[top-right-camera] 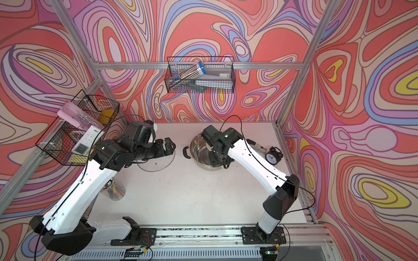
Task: Stir the soup with a spoon
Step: Stir the soup in the pan with a stick.
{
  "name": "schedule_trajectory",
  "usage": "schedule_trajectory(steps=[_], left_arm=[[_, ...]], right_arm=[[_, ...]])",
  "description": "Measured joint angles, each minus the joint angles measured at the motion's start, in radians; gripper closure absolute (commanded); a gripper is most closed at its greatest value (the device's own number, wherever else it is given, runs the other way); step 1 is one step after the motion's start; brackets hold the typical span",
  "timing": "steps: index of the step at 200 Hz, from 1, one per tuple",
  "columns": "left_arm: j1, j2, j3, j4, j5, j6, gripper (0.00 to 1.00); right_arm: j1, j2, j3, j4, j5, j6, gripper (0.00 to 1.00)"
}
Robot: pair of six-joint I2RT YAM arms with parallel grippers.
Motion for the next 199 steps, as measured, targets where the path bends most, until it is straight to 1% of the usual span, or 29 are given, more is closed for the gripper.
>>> schedule_trajectory(steps=[16, 35, 72, 100, 141, 175, 199], left_arm=[[-0.013, 0.027, 0.016, 0.0, -0.032, 0.049, 0.03], [-0.021, 0.026, 0.007, 0.019, -0.041, 0.079, 0.02], [-0.024, -0.007, -0.08, 0.107, -0.032, 0.087, 0.01], [-0.024, -0.026, -0.127, 0.14, -0.022, 0.088, 0.01], [-0.024, -0.097, -0.186, 0.178, -0.031, 0.096, 0.01], [-0.024, -0.152, -0.224, 0.195, -0.047, 0.095, 0.01], [-0.024, -0.151, -0.237, 0.198, -0.051, 0.09, 0.01]], right_arm=[[0.0, 0.021, 0.0, -0.006, 0.038, -0.018, 1.0], [0.0, 0.067, 0.011, -0.007, 0.084, -0.039, 1.0], [0.0, 0.221, 0.073, 0.004, 0.165, -0.072, 1.0], [0.0, 0.293, 0.127, 0.014, 0.194, -0.093, 1.0], [0.0, 0.315, 0.186, 0.051, 0.161, -0.118, 1.0], [0.011, 0.315, 0.187, 0.068, 0.104, -0.126, 1.0], [0.033, 0.298, 0.157, 0.085, 0.066, -0.126, 1.0]])
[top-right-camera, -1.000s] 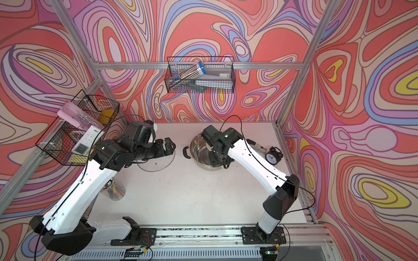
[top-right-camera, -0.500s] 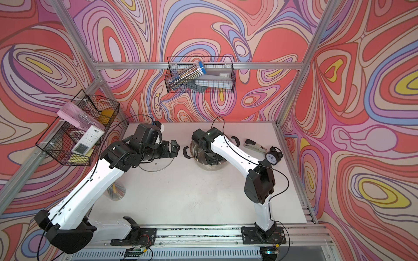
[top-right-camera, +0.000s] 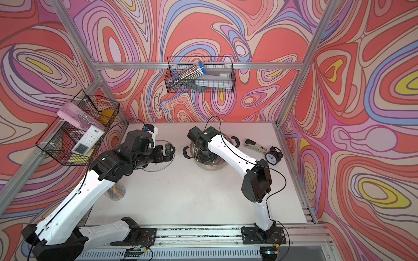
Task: Stir the soup with a spoon
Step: Stir the soup in the pan with a stick.
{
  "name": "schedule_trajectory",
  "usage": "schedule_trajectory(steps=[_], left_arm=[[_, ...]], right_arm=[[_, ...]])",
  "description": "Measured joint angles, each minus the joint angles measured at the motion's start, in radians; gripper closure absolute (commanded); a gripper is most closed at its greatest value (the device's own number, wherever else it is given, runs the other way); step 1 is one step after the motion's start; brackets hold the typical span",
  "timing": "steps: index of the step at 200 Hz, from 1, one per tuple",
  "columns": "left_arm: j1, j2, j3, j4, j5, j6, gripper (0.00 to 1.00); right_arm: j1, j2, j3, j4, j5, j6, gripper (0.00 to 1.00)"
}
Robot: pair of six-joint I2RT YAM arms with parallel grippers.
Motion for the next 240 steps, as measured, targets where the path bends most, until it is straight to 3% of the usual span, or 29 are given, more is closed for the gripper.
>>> schedule_trajectory(steps=[117, 240], left_arm=[[0.0, 0.056, -0.025, 0.042, 0.016, -0.039, 0.01], [0.0, 0.059, -0.031, 0.051, 0.026, -0.044, 0.01]], right_arm=[[0.05, -0.227, -0.194, -0.029, -0.115, 0.026, 1.0], [0.014, -0.275, -0.256, -0.111, -0.031, 0.041, 1.0]])
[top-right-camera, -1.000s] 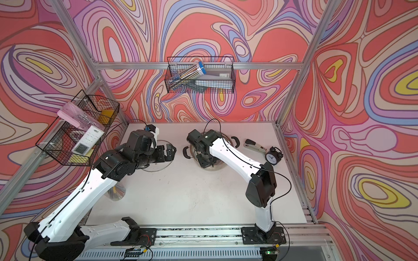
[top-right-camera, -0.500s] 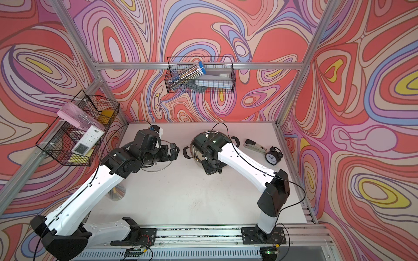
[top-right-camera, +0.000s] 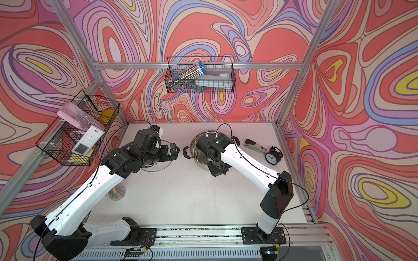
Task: Stir the soup with a spoon
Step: Stir the soup in the pan with a stick.
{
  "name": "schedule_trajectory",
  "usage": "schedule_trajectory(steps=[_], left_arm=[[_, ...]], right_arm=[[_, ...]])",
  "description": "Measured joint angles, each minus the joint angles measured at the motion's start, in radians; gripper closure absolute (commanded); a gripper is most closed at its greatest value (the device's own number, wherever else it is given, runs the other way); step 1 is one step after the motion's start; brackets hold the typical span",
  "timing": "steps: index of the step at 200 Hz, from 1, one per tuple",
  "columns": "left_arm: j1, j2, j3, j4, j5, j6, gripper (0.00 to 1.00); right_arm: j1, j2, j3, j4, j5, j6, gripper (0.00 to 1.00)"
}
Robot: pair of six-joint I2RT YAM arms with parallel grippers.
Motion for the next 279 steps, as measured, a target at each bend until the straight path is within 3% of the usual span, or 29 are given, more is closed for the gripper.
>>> schedule_trajectory(steps=[108, 156, 204, 279], left_arm=[[0.0, -0.081, -0.161, 0.222, 0.159, 0.098, 0.01], [-0.001, -0.134, -0.23, 0.356, 0.212, 0.143, 0.01], [-0.001, -0.118, -0.229, 0.385, 0.256, 0.202, 0.01], [-0.001, -0.13, -0.268, 0.441, 0.259, 0.277, 0.01]], right_arm=[[-0.143, 0.082, 0.047, 0.035, 0.047, -0.049, 1.0], [-0.143, 0.214, 0.161, 0.084, 0.046, -0.069, 1.0], [-0.111, 0.239, 0.218, 0.109, -0.007, -0.082, 1.0], [-0.038, 0.121, 0.063, 0.114, -0.071, -0.052, 1.0]])
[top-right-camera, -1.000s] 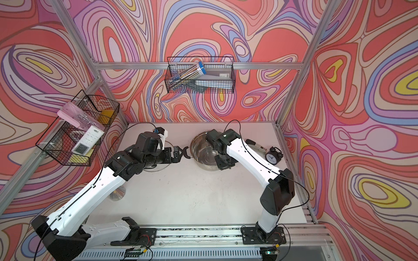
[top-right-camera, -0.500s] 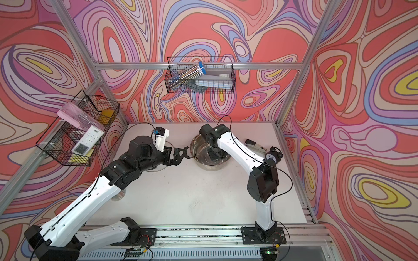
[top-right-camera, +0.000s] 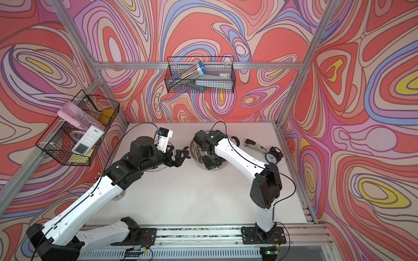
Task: Stir the soup with a spoon
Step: Stir the soup in the pan with a stick.
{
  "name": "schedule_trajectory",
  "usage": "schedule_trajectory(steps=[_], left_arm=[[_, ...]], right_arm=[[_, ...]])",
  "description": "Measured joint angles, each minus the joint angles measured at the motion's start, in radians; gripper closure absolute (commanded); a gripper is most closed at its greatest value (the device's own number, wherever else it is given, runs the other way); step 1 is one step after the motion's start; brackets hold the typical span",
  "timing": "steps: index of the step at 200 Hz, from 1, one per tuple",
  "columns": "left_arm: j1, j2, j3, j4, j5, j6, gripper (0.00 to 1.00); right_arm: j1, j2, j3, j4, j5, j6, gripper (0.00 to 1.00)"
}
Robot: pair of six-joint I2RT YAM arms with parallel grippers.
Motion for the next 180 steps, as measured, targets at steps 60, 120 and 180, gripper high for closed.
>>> schedule_trajectory(steps=[60, 120, 180], left_arm=[[0.0, 0.0, -0.031, 0.071, 0.007, -0.028, 0.01], [0.0, 0.003, -0.032, 0.091, 0.03, -0.046, 0.01], [0.0, 0.003, -0.033, 0.091, 0.042, -0.046, 0.01]], right_arm=[[-0.016, -0.171, -0.181, -0.01, 0.045, 0.03, 1.0], [-0.139, -0.147, -0.154, 0.003, 0.077, 0.032, 1.0], [-0.145, 0.038, 0.038, 0.031, 0.1, 0.0, 1.0]])
